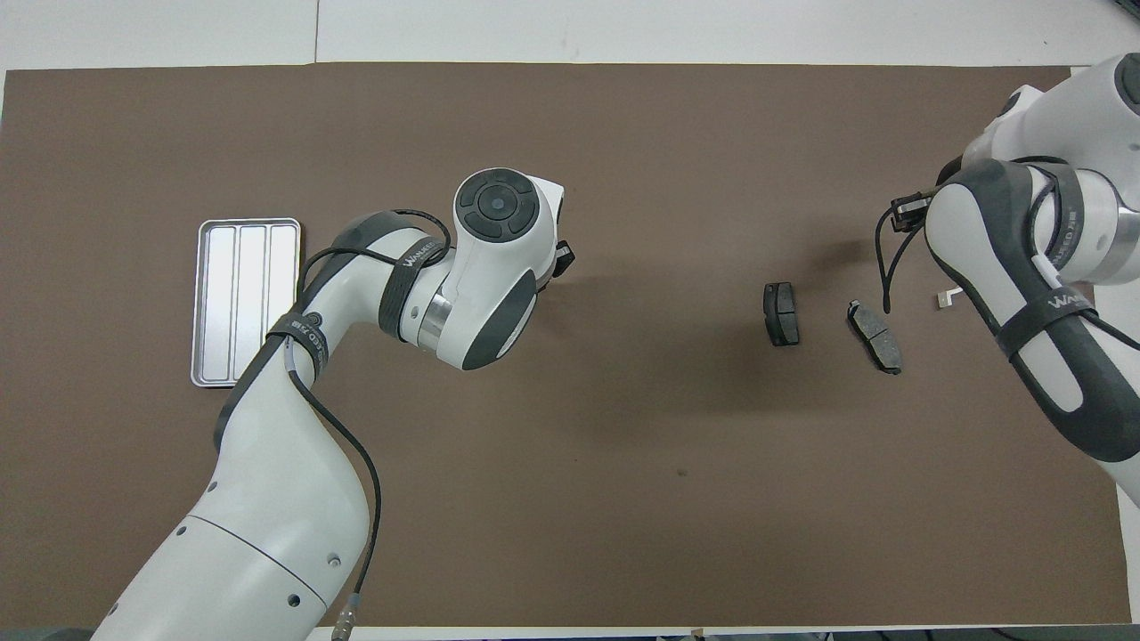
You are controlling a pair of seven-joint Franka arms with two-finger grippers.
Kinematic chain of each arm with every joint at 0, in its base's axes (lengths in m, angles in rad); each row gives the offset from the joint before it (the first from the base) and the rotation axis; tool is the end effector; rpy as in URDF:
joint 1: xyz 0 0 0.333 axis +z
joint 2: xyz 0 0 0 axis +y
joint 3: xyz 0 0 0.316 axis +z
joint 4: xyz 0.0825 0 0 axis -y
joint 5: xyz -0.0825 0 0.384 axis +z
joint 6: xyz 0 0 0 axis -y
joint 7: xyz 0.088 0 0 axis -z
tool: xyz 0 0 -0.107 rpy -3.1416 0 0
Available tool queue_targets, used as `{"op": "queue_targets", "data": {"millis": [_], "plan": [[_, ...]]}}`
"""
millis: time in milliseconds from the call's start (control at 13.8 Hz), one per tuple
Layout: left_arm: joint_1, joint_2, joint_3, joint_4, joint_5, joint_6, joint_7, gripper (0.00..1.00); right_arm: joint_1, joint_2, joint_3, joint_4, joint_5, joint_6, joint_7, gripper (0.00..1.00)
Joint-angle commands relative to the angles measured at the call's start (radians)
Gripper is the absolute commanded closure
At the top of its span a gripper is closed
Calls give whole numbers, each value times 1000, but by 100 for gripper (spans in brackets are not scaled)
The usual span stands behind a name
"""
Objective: Place bearing gear from tray to pile
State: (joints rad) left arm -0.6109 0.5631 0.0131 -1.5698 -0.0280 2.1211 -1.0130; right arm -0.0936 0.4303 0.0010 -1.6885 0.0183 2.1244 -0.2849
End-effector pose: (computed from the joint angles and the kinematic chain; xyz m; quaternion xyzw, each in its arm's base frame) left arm 0.5723 -0.3927 0.3133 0.9771 0.2124 -0.0101 0.0016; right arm 0.6634 -0.0608 0.3496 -0.9958 -0.0912 -0.0043 0.0073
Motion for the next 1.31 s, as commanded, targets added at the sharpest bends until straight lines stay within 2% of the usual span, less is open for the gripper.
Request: {"op": "queue_targets", "data": {"millis": [0,436,1163,1236], "plan": [[-4,8,10,11,16,-1,-19,100,-17,-55,14,-109,-14,57,-30,100],[-13,6,10,-21,17,65,-58,100,-15,-47,13,-169,-21,133,-36,100],[-29,4,11,-62,19,112,-88,100,-15,-7,14,-181,-32,203,-25,100],[-29,4,11,-62,19,112,-88,86,-15,-5,14,-180,-32,204,-22,100]]}}
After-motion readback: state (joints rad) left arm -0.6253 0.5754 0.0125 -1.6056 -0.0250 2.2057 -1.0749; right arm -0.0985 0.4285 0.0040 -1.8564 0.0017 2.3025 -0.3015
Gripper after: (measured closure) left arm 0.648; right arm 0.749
